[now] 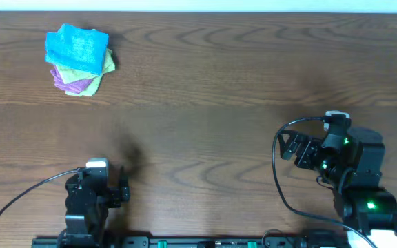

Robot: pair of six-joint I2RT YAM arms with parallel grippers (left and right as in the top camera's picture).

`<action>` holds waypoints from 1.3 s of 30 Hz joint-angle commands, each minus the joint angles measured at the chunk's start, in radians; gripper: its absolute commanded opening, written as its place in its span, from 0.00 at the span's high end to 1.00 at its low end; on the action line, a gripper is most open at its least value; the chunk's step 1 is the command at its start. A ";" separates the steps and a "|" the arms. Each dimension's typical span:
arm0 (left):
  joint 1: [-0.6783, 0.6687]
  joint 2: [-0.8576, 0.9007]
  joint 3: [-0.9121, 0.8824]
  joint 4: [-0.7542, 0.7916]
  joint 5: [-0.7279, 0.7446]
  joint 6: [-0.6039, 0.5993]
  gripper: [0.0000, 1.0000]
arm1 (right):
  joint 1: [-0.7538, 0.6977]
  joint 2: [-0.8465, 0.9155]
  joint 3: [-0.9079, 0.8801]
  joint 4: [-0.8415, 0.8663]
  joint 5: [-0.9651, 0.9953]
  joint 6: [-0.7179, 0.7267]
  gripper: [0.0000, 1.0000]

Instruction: Fold the cloth

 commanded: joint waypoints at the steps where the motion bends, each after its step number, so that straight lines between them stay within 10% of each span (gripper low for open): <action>1: 0.023 -0.011 -0.027 0.000 -0.007 0.014 0.05 | -0.008 -0.004 -0.006 -0.002 -0.007 0.010 0.01; 29: 0.051 -0.010 -0.056 0.000 -0.007 0.014 0.05 | -0.006 -0.017 -0.006 0.000 0.025 0.010 0.01; 39: 0.051 -0.010 -0.056 0.000 -0.007 0.014 0.05 | -0.006 -0.281 -0.179 -0.053 0.280 -0.231 0.01</action>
